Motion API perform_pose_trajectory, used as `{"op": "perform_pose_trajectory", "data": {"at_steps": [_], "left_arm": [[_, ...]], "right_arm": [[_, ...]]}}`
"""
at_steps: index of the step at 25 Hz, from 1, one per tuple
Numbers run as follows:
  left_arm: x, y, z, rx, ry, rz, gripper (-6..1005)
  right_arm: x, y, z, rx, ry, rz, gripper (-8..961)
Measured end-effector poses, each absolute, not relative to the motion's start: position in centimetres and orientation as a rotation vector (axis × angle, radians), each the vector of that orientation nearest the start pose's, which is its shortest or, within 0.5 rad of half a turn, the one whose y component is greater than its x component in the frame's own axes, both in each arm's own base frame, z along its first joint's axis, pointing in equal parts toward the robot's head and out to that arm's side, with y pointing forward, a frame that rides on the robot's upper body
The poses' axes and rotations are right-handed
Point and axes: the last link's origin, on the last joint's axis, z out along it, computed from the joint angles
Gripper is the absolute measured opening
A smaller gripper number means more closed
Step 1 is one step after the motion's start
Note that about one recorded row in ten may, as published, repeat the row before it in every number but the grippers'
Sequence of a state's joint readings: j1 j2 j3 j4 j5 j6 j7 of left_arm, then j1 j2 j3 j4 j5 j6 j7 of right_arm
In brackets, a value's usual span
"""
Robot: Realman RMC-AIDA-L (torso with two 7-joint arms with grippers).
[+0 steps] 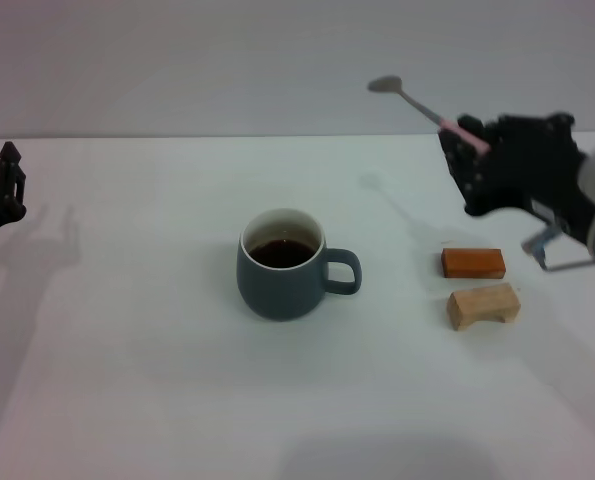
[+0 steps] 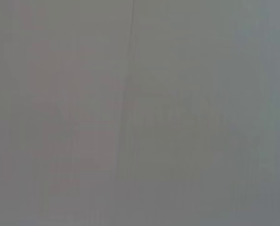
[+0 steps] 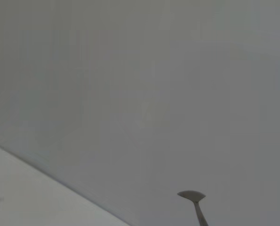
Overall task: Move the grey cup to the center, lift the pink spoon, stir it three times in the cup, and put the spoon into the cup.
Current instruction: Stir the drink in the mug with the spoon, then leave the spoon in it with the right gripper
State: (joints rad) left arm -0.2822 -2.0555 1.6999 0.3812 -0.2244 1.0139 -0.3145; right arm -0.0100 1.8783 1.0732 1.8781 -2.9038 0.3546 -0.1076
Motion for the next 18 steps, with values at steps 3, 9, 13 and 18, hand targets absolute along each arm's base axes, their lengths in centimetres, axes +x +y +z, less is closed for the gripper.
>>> {"op": "perform_pose_trajectory", "data": {"at_steps": [3,9,13,18], "left_arm": [[-34.4,32.8,1.8,-1.520,-0.641,-0.753,319],[-34.4,32.8,1.9,-1.517,-0.640,-0.756,320],[-34.4,32.8,1.9,-1.515,-0.638,-0.758,320],[-34.4,32.8,1.9,-1.514,-0.638,-0.761,320]], "right_arm": [[12.3,30.5,1.9,-2.168,0.322,0.325,145],[9.5,32.9,2.9,-2.304,0.382,0.286,145],[7.9,34.1,3.2,-2.360,0.395,0.230,145],[6.7,34.7,2.6,-2.468,0.424,0.147,145]]}}
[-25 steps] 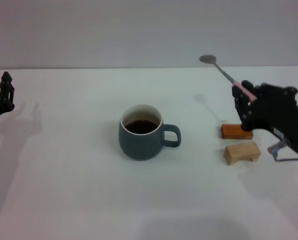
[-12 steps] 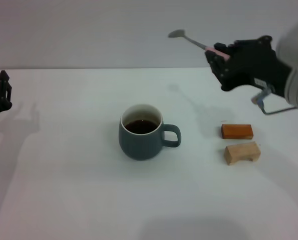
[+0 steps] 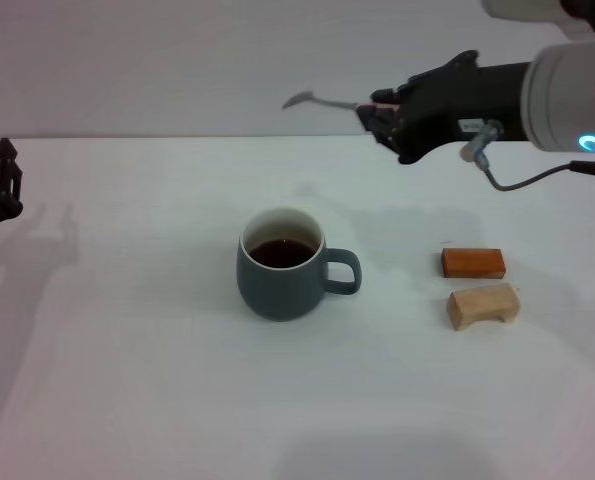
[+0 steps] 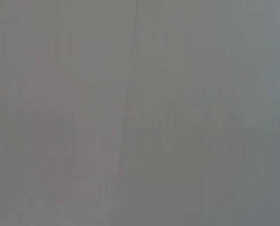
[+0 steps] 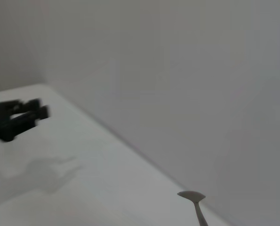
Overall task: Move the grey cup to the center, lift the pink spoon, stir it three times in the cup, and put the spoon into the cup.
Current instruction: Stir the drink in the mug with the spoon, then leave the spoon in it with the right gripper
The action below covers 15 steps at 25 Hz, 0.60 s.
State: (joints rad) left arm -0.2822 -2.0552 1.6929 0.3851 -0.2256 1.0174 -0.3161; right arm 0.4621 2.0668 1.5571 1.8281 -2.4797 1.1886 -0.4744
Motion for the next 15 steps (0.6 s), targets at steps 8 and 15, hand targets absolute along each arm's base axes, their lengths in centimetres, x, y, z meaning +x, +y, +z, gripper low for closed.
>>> {"op": "perform_pose_trajectory", "data": {"at_steps": [8,15], "left_arm": [[-34.3,32.9,1.9,-1.511,-0.639,-0.769,321],[-34.4,32.6,1.9,-1.507,-0.644,-0.772,321]], "right_arm": [[5.1,35.1,2.2,-2.629,0.480,-0.003,145],[5.2,35.9,1.7,-2.674,0.518,-0.088,145]]}}
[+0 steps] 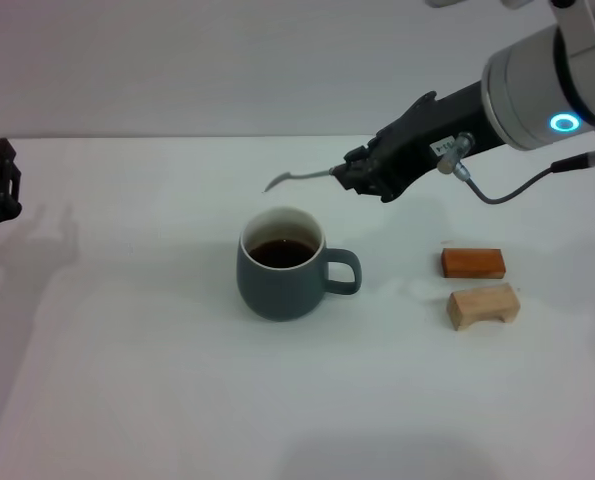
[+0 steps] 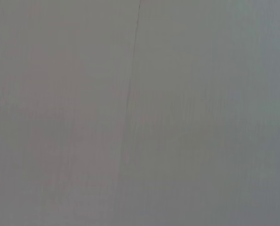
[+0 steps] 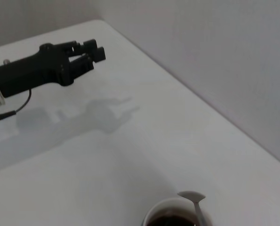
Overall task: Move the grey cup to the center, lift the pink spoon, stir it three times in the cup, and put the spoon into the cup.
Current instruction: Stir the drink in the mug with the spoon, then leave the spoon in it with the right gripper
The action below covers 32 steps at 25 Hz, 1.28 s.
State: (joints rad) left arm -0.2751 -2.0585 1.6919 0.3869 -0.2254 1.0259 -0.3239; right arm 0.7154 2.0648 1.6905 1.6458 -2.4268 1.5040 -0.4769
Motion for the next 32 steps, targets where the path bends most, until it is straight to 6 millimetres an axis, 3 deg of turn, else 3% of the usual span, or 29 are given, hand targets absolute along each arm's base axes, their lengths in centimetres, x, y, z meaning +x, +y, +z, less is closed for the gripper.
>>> {"op": "perform_pose_trajectory", "data": {"at_steps": [17,32], "left_arm": [[-34.4,32.0,1.9,-1.503,-0.636,-0.788,323],[-34.4,31.5,2.0,-1.495,-0.620,-0.807,324]], "right_arm": [[6.7,37.6,-1.7,-2.778,0.607,-0.341,144],[5.1,40.3,-4.7,-2.793,0.525,-0.473,144]]}}
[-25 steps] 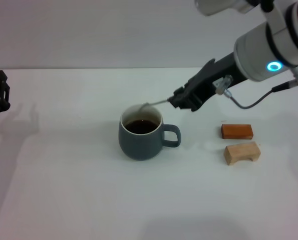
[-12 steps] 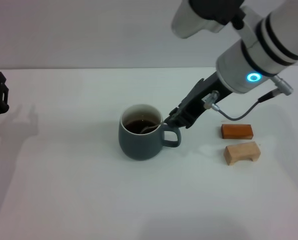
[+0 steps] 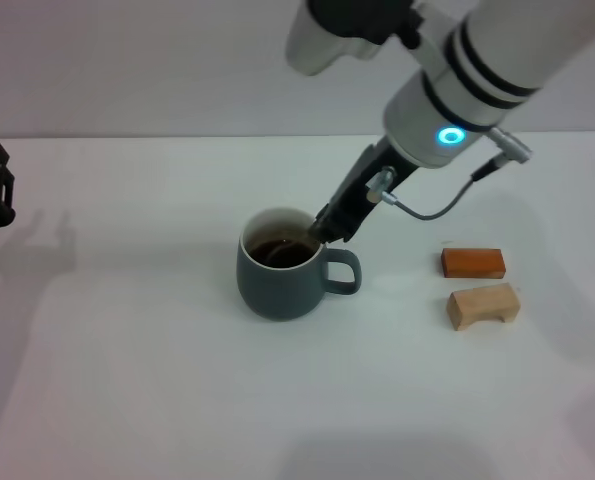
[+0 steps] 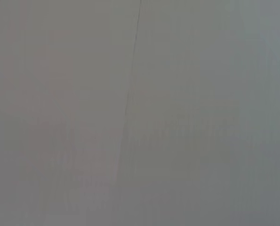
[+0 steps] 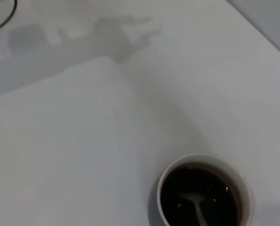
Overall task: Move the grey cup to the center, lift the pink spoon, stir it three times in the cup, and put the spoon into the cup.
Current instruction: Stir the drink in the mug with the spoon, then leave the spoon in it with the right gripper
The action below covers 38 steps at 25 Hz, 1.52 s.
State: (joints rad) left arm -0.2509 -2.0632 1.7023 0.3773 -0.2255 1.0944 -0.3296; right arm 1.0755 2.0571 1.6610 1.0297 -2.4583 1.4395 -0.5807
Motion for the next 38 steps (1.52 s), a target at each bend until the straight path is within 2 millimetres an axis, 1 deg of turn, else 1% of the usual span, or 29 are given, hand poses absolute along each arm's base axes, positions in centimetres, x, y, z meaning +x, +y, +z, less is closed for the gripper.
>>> {"op": "perform_pose_trajectory", "data": {"at_steps": [6,15,18,21,24,27,29,32,35,38], "left_arm": [[-34.5,31.3,2.1,-1.485,-0.624,-0.818,324],[-34.5,31.3,2.2,-1.481,-0.622,-0.821,325],[-34.4,31.2,2.2,-1.482,-0.619,-0.824,325],[-34.4,31.2,2.2,-1.483,-0.617,-0.827,325],[-34.4,31.1,2.2,-1.483,-0.614,-0.830,325],[-34.4,31.1,2.2,-1.483,-0.614,-0.830,325],[-34.4,31.0,2.2,-1.482,-0.615,-0.832,326],[-34.5,30.9,2.2,-1.481,-0.616,-0.832,326],[-34.6,30.7,2.2,-1.477,-0.625,-0.836,326],[-34.7,30.7,2.3,-1.476,-0.627,-0.836,326]], "right_arm": [[4.7,40.9,-5.8,-2.805,0.487,-0.532,144],[4.4,41.1,-6.3,-2.794,0.458,-0.558,144],[4.6,41.3,-6.5,-2.783,0.464,-0.548,144],[5.3,41.7,-6.6,-2.752,0.470,-0.573,144],[5.4,41.7,-6.5,-2.749,0.470,-0.586,144],[5.4,41.3,-6.5,-2.767,0.480,-0.606,145],[5.1,40.7,-6.8,-2.807,0.491,-0.597,145],[4.7,40.5,-7.0,-2.824,0.489,-0.577,145],[4.4,40.8,-7.1,-2.813,0.464,-0.550,144],[4.6,41.1,-7.4,-2.790,0.448,-0.540,142]]}}
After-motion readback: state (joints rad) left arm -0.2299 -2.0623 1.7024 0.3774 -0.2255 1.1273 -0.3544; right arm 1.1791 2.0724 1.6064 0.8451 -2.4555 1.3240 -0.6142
